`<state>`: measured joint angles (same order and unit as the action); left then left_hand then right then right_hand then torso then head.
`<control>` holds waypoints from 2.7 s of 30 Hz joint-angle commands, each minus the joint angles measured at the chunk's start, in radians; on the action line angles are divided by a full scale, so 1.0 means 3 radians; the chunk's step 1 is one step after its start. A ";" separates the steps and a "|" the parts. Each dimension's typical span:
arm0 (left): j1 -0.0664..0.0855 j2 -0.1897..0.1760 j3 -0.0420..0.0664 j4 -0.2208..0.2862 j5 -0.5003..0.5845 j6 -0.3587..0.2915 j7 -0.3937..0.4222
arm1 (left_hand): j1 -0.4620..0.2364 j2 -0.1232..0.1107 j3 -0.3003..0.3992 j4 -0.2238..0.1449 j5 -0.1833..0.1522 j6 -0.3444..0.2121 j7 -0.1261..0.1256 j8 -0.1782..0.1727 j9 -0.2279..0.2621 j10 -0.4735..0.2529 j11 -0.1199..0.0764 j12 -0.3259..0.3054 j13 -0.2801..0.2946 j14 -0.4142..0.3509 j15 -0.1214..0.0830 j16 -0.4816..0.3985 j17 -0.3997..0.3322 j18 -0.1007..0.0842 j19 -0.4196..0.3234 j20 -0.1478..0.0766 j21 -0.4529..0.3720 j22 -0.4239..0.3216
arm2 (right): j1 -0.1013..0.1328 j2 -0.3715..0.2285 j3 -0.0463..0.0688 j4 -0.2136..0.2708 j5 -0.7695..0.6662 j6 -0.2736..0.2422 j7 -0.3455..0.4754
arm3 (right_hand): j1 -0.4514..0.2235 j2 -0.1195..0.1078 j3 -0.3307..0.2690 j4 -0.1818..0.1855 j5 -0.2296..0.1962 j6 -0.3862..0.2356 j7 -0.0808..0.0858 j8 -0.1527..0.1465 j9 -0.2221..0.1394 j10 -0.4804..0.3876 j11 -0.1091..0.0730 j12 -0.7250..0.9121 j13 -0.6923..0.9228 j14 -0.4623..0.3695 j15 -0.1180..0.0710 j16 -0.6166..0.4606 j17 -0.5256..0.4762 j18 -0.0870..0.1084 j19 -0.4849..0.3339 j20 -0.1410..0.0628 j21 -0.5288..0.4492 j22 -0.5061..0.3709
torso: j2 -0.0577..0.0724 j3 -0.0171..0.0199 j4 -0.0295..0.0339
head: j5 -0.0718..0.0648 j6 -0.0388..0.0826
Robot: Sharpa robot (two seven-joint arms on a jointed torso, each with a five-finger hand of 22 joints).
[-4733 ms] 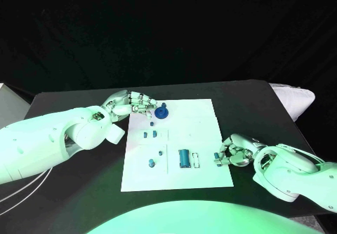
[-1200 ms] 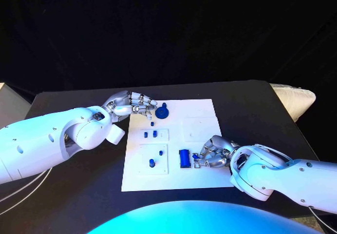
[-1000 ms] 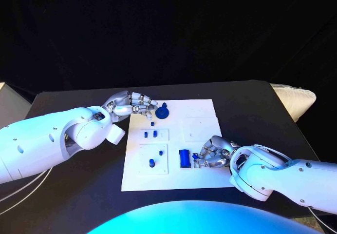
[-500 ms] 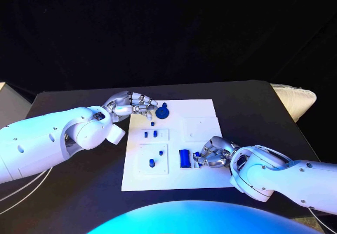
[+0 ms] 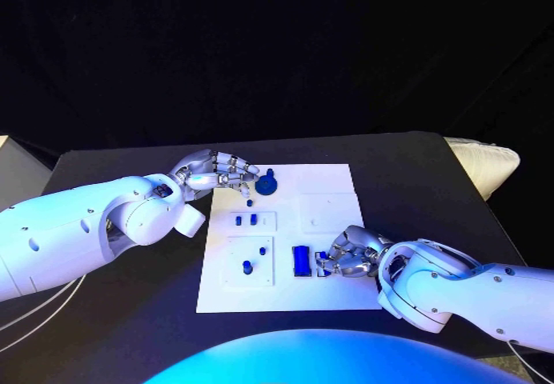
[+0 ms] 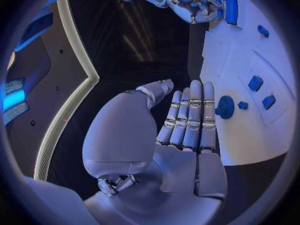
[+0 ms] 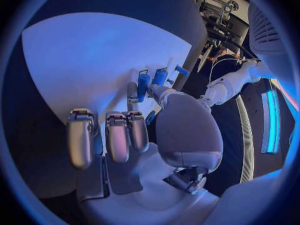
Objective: Assemble the parts on the task board
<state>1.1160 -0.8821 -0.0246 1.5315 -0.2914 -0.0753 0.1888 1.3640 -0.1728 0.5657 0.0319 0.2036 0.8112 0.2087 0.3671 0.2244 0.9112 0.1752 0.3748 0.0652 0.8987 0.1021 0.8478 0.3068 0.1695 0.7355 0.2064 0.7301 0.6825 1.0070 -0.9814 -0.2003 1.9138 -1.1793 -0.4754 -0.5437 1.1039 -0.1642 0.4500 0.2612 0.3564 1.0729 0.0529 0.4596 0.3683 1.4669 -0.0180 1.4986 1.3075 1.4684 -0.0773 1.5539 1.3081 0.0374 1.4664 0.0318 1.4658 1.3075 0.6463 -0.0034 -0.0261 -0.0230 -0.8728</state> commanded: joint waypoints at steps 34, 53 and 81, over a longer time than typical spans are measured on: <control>0.0000 0.0011 0.0001 -0.0009 0.0005 0.0067 -0.0007 | -0.0038 0.0002 0.0002 0.0022 0.0013 -0.0018 0.0104 0.0015 -0.0004 -0.0027 -0.0002 0.0000 0.0002 -0.0002 0.0018 -0.0012 0.0005 0.0039 0.0028 0.0001 -0.0015 -0.0003 | -0.0003 -0.0003 0.0001 0.0016 0.0060 0.0079 0.0153 | -0.0224 -0.0188 -0.0309 0.0091 -0.0128 -0.0010 0.0003 0.0028 -0.0003 0.0236 -0.0002 -0.0049 0.0735 0.0314 -0.0006 0.0003 0.0758 -0.0046 0.0235 -0.0008 -0.0060 0.0772 | 0.0000 -0.0002 0.0003 | 0.0007 0.0001; 0.0000 0.0013 0.0001 -0.0015 0.0005 0.0058 -0.0020 | -0.0040 0.0005 0.0004 0.0032 0.0015 -0.0024 0.0105 0.0017 -0.0006 -0.0034 -0.0002 0.0001 0.0002 -0.0003 0.0018 -0.0011 0.0007 0.0040 0.0035 0.0003 -0.0029 -0.0015 | -0.0003 -0.0133 0.0000 0.0008 0.0195 0.0414 0.0405 | 0.0040 -0.0243 -0.0585 0.0065 -0.0512 -0.0051 0.0017 0.0023 -0.0025 0.0213 0.0011 -0.0108 0.0714 0.0306 0.0003 -0.0015 0.0724 -0.0036 0.0218 0.0001 -0.0113 0.0759 | -0.0001 0.0002 0.0001 | 0.0005 0.0001; 0.0000 0.0021 0.0000 -0.0016 0.0004 0.0058 -0.0035 | -0.0049 0.0012 0.0005 0.0050 0.0015 -0.0026 0.0106 0.0023 -0.0008 -0.0037 -0.0001 0.0005 0.0003 -0.0002 0.0020 -0.0008 0.0009 0.0040 0.0044 0.0004 -0.0044 -0.0026 | 0.0003 -0.0127 0.0000 -0.0096 0.0091 0.0363 0.0279 | 0.0095 -0.0012 -0.0707 0.0080 -0.0552 -0.0046 0.0010 0.0027 -0.0041 0.0220 0.0004 -0.0094 0.0724 0.0309 -0.0001 -0.0010 0.0735 -0.0040 0.0225 -0.0001 -0.0090 0.0765 | -0.0001 -0.0006 0.0003 | -0.0002 0.0001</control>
<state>1.1160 -0.8782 -0.0249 1.5249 -0.2918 -0.0734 0.1738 1.3601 -0.1688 0.5669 0.0388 0.2036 0.8113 0.2088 0.3671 0.2235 0.9041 0.1751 0.3748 0.0652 0.8987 0.1021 0.8478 0.3087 0.1696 0.7417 0.2055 0.7232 0.6754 1.0081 -1.0197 -0.2003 1.8899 -1.1286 -0.3615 -0.4437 1.1301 -0.1724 0.2399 0.2883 0.1911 1.0645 0.0570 0.4647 0.3573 1.4670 -0.0176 1.4696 1.3075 1.4683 -0.0771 1.5537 1.3074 0.0374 1.4663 0.0321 1.4344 1.3081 0.6466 -0.0052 -0.0248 -0.0236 -0.8728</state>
